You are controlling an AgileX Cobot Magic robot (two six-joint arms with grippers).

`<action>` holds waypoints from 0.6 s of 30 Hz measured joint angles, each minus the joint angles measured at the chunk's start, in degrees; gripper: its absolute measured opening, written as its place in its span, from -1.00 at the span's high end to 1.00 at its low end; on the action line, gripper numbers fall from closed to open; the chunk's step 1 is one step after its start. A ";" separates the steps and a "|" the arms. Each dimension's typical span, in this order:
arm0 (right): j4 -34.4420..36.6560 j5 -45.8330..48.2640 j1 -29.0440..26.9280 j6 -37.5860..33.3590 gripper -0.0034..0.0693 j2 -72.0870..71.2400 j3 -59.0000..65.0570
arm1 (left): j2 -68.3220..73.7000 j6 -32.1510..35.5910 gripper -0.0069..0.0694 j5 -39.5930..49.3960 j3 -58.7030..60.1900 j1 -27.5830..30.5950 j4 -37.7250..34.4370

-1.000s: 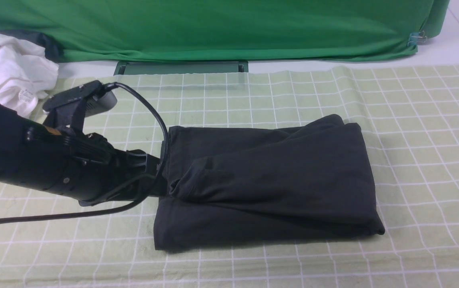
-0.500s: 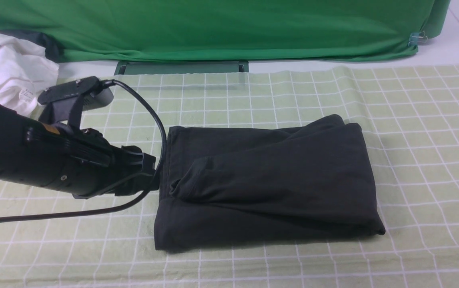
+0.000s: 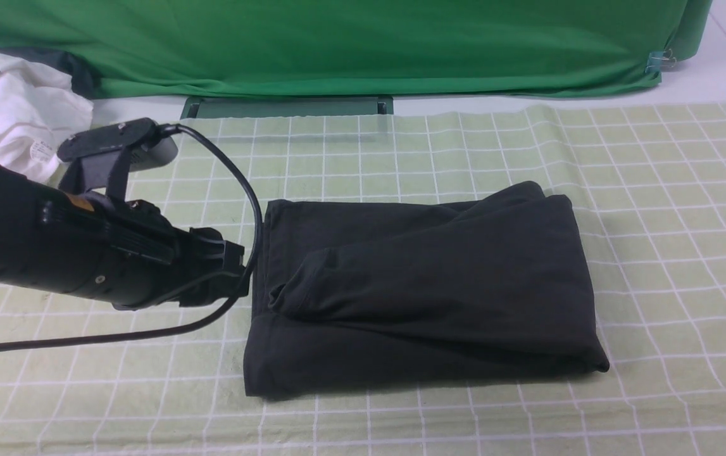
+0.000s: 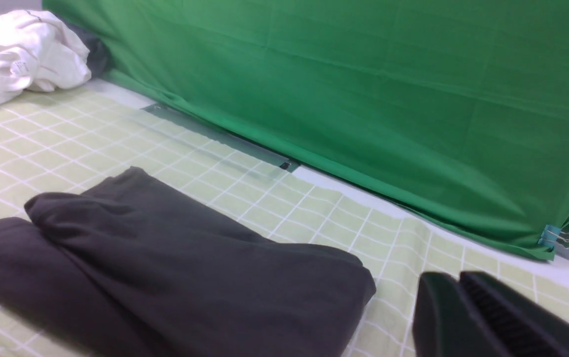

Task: Fold a long-sleeved shirt over a green coffee tablecloth.

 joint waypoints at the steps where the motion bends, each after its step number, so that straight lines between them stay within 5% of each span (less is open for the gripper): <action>1: 0.00 0.00 0.00 0.00 0.76 0.00 0.00 | 0.00 0.00 -0.13 -0.05 0.00 0.00 -0.24; 6: 0.00 0.00 0.00 0.00 0.73 0.00 0.00 | -0.21 0.00 0.12 0.48 -0.14 0.00 -0.81; 11: 0.06 0.00 0.00 0.00 0.67 -0.29 0.04 | -0.33 0.06 0.70 7.46 -5.31 0.00 0.80; 18: 0.11 -9.67 -4.81 0.00 0.63 -4.55 6.15 | -0.43 0.01 0.79 9.26 -10.98 0.00 1.77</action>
